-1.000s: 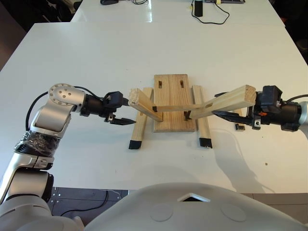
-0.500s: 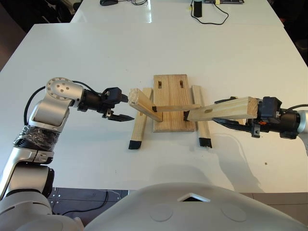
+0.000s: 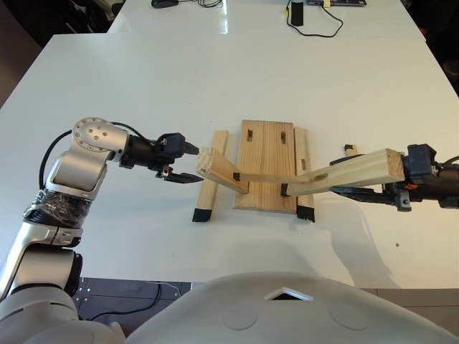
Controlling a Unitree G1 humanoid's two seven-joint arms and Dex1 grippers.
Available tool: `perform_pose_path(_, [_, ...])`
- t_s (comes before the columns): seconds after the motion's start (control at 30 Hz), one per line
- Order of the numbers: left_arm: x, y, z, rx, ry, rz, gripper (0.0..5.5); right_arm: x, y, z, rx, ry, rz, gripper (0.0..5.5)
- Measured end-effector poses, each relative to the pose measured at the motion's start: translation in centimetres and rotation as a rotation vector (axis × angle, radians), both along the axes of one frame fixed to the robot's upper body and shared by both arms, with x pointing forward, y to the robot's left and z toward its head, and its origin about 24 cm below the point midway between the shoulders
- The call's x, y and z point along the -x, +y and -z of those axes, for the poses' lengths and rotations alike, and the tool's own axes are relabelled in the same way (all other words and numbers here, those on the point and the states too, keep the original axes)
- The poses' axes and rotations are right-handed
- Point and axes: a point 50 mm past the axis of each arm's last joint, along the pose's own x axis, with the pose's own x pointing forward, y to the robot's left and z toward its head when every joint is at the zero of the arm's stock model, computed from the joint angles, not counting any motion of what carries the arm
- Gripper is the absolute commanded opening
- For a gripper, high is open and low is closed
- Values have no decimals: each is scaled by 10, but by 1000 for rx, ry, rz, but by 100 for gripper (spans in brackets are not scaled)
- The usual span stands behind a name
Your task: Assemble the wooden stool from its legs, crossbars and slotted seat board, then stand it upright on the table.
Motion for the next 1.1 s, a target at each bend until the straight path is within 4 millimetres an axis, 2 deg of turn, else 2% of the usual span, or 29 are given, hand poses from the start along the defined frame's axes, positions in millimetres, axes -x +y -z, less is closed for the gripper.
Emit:
perform_pose_path(0.37, [7,-7,2,8,-1,10,335,-8,-6,2,7,13,-45,204])
perform_pose_path(0.77, [32,-34,-13,82,-1,153,335,-24,-1,0,26,16,-108,204])
perform_pose_path(1.1, [38,-49,-16,157,26,110,335,-27,10,4,61,-1,-159,203])
